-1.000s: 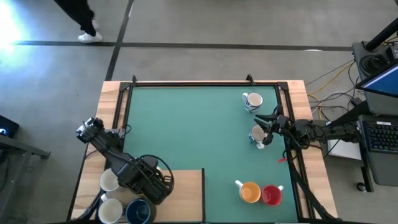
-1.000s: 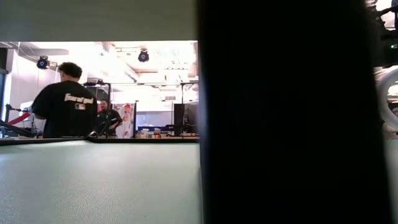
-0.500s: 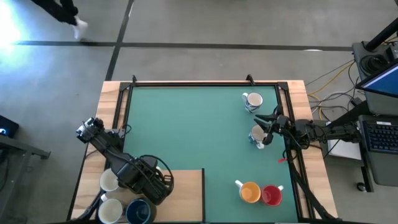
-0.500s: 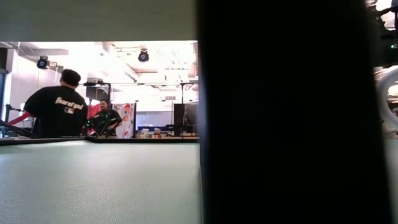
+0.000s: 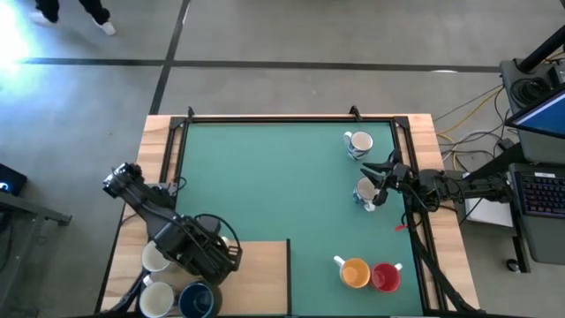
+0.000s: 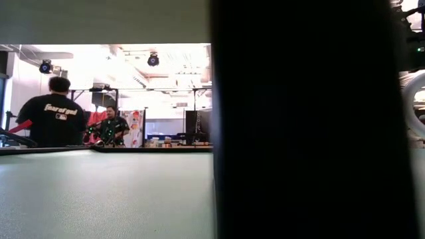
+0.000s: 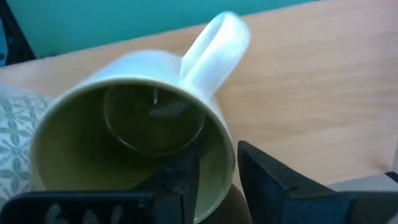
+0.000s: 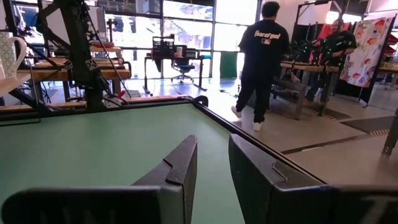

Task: Place coffee mugs
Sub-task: Move the bottom blue patterned mug to the center of the table

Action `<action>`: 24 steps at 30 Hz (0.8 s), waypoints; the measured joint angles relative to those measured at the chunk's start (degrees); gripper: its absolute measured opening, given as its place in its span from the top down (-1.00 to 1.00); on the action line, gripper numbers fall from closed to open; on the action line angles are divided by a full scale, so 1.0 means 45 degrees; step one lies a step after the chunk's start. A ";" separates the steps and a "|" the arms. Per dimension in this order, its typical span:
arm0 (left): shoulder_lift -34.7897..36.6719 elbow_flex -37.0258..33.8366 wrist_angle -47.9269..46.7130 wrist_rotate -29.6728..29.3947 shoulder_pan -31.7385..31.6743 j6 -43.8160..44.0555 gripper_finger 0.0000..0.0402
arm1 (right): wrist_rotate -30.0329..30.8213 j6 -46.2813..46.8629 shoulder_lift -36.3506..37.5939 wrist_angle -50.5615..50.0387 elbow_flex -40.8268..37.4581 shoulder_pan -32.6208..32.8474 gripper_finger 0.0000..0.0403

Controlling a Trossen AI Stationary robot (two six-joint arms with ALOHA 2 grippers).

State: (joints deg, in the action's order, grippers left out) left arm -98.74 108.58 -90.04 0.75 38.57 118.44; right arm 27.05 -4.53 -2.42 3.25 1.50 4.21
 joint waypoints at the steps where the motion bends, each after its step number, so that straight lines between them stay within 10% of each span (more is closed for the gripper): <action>1: 0.0085 0.0002 0.0005 -0.0129 0.0000 -0.0121 0.54 | 0.0000 -0.0002 0.0000 -0.0004 -0.0001 0.0000 0.59; 24: 0.0856 0.0004 0.0207 -0.1425 -0.0115 -0.1951 0.54 | 0.0000 -0.0002 0.0003 -0.0003 0.0002 0.0000 0.59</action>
State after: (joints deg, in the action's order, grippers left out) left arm -94.89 108.60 -89.11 -5.66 38.05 109.66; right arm 27.05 -4.54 -2.40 3.23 1.51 4.21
